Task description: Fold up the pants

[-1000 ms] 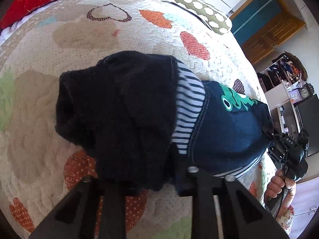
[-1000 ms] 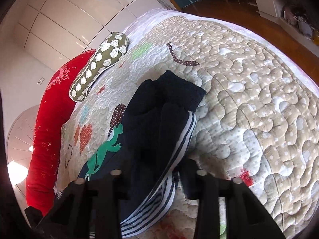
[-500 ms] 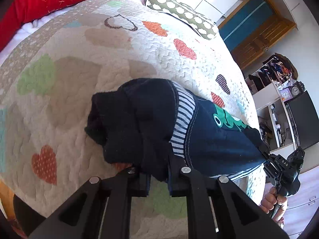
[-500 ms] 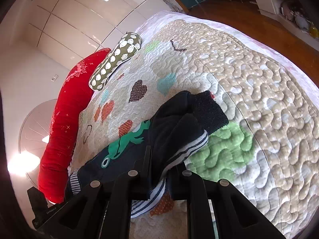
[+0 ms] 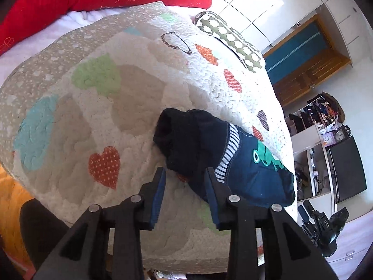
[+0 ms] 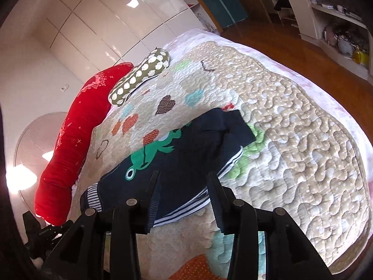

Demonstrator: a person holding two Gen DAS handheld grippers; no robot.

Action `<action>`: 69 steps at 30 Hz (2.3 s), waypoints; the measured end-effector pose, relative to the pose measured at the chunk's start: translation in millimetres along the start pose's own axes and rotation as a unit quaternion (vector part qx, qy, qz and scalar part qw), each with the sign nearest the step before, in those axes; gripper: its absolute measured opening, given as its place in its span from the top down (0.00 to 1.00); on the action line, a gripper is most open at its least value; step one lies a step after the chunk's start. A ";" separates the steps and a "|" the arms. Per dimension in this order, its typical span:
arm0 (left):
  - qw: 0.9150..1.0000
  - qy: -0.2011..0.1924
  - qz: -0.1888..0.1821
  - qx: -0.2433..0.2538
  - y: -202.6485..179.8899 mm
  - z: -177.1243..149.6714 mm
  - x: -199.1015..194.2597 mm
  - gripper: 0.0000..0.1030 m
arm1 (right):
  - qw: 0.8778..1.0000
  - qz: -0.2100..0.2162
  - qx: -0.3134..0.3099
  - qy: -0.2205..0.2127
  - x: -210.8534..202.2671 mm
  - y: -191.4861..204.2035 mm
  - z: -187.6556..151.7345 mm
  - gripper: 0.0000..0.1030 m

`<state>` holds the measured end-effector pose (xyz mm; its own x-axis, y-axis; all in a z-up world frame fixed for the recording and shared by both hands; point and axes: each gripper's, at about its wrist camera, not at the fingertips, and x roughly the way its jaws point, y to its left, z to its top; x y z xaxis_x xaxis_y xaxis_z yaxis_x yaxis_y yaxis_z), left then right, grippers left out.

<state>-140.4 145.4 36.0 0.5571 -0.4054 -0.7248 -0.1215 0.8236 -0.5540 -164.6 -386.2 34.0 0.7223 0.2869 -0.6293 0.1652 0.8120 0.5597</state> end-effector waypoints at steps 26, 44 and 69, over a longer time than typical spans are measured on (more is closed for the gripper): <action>1.000 0.009 0.000 0.027 -55.4 2.7 11.3 0.98 | 0.933 0.283 0.047 0.219 73.5 49.6 -65.3 0.46; 1.000 0.001 -0.001 0.013 -52.3 17.1 11.1 0.98 | 0.982 0.108 0.136 0.076 55.0 -33.7 0.7 0.90; 0.999 0.041 0.008 0.002 -42.8 196.8 140.2 0.87 | 0.999 -0.035 -0.023 0.015 135.4 3.4 187.3 0.38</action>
<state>104.6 131.4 38.7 0.4863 -0.4224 -0.7649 -0.1268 0.8320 -0.5401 59.5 -439.7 51.6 0.6899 0.2422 -0.6822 0.1840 0.8528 0.4888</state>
